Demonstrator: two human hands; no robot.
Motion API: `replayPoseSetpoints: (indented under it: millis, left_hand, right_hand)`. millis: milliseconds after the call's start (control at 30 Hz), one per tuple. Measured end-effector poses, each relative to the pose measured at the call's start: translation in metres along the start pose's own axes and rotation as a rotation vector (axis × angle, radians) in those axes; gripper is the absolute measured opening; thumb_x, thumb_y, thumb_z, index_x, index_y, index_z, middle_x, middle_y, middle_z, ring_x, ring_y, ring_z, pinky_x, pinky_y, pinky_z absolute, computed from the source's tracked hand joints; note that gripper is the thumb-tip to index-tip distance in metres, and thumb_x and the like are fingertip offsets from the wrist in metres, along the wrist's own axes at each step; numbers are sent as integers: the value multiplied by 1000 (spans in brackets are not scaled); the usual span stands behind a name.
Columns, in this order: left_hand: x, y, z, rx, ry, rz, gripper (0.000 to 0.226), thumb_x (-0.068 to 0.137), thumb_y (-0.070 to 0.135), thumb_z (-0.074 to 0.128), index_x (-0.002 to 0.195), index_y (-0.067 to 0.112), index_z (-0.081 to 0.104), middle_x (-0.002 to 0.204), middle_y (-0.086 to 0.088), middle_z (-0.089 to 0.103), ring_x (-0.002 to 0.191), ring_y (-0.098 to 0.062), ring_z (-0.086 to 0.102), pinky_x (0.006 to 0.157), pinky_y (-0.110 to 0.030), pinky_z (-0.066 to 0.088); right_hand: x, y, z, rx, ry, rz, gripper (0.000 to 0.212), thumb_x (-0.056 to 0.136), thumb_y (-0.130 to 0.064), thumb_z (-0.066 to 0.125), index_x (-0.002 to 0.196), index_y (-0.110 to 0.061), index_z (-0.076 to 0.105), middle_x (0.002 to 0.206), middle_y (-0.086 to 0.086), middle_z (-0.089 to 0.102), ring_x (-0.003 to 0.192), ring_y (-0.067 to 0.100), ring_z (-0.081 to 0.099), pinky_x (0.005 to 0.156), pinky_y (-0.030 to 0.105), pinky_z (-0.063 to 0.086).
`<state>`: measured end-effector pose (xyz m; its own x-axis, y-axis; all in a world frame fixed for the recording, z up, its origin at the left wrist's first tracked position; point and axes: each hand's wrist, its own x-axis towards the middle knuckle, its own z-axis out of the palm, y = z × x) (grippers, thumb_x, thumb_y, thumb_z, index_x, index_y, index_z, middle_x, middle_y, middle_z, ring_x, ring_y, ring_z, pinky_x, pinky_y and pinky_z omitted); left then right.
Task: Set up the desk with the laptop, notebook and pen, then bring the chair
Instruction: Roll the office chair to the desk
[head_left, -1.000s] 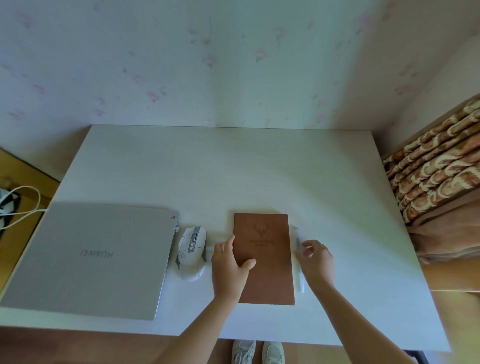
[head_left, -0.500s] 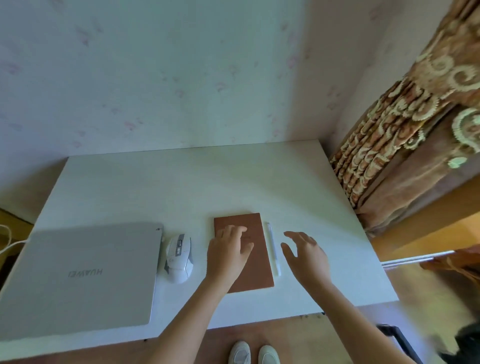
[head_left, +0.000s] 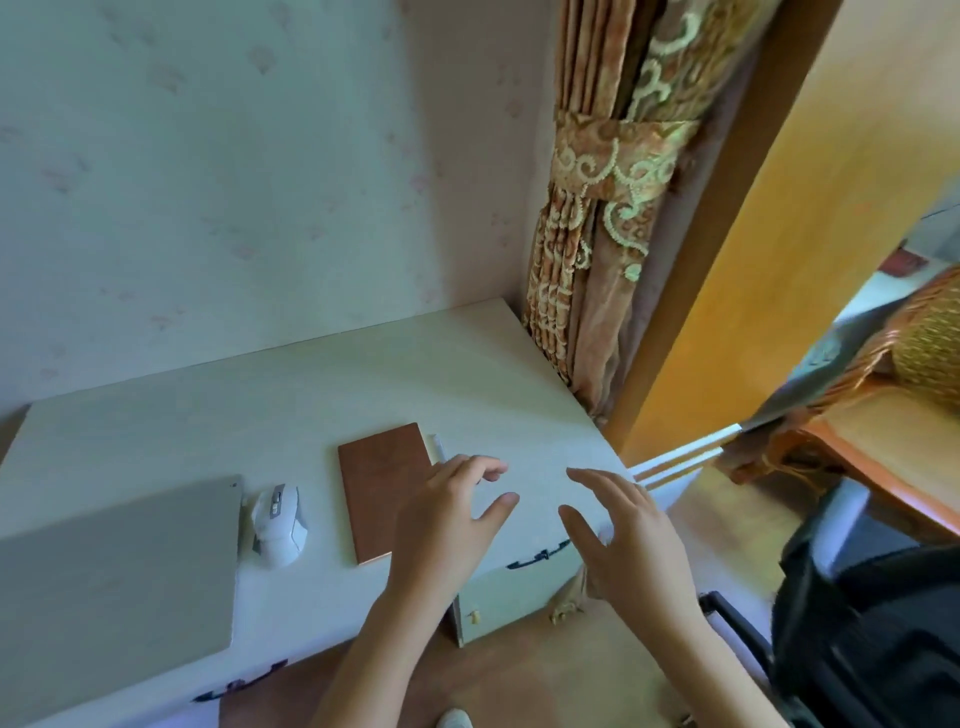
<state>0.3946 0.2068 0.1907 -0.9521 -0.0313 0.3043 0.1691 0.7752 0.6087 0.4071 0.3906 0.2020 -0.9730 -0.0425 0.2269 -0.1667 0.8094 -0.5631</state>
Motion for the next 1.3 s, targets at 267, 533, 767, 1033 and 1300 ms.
replayPoseSetpoints:
  millis: [267,533,767,1033,1300]
  left_hand:
    - [-70,113,41,-9,-25,170,27,78,37,73,102,30,65,96,18,66,91,-5,60,69,-24,49]
    - [-100,239,128,-104,-239,408,30,80,41,70,108,32,64,102,17,66,92,0,54,74,-21,47]
    - [-78,321,216,-210,-380,549,32,81,42,68,111,33,61,105,17,64,100,-7,57,81,-30,50]
    - [-22,378,329,-295,-590,614,43,84,46,64,125,40,54,127,20,57,125,1,42,108,-27,20]
    - [-13,389,394,-65,-763,691,45,78,68,52,117,46,60,113,28,61,115,10,42,111,-28,-8]
  right_hand:
    - [-104,64,-101,-92,136,22,39,82,-32,66,120,-27,60,120,-8,63,111,16,56,91,36,46]
    - [-186,152,-194,-247,316,241,42,79,-29,71,119,-25,61,120,-7,63,114,19,55,97,41,44]
    - [-199,242,-242,-323,431,455,41,80,-30,69,120,-24,61,121,-4,63,122,21,51,99,53,41]
    - [-171,340,-262,-383,449,751,48,79,-29,71,125,-24,57,129,-3,59,135,24,37,107,61,24]
    - [-163,388,-259,-316,310,977,39,88,-50,51,125,-39,53,125,-20,56,129,4,40,112,57,2]
